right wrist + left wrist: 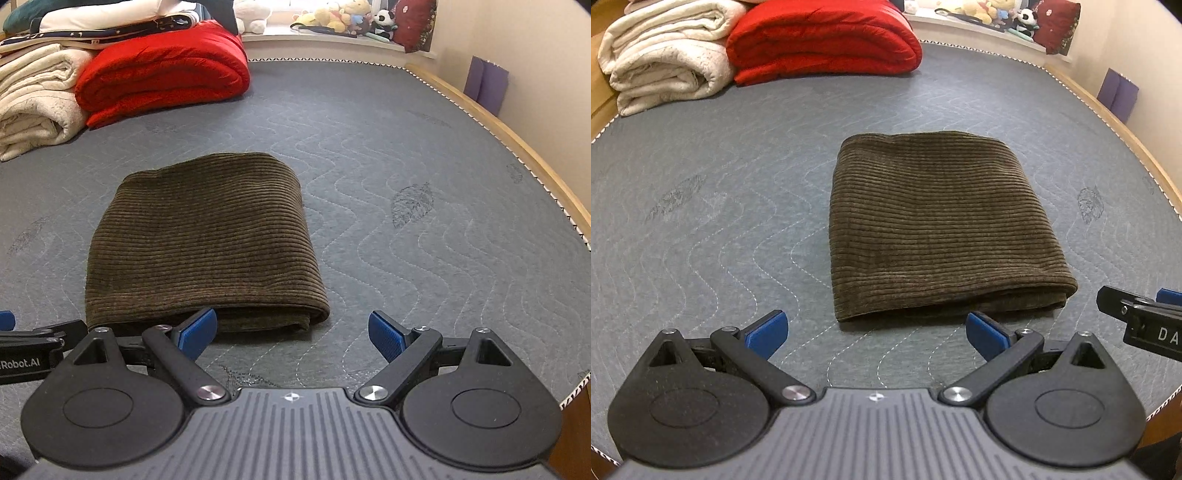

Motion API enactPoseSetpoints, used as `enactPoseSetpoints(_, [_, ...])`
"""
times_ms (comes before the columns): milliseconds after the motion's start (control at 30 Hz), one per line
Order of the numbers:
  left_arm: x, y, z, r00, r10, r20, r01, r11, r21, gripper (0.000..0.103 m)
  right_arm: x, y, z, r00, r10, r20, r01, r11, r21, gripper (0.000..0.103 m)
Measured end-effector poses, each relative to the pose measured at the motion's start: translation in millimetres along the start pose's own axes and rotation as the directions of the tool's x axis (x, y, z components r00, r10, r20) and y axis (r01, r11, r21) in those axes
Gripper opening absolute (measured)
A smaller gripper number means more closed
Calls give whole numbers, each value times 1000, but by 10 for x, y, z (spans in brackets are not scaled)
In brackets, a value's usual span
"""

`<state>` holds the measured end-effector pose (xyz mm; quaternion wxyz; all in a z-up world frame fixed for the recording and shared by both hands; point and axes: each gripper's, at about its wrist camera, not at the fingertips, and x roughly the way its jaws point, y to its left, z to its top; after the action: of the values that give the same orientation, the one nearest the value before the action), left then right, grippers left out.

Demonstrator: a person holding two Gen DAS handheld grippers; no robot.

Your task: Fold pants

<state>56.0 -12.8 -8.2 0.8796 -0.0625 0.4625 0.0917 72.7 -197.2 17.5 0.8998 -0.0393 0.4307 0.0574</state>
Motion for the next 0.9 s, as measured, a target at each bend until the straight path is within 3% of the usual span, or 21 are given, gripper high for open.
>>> enactPoseSetpoints(900, [-15, 63, 15, 999, -32, -2, 32, 999, -1, 103, 5, 107, -24, 1000, 16, -6, -16, 1000, -19, 90])
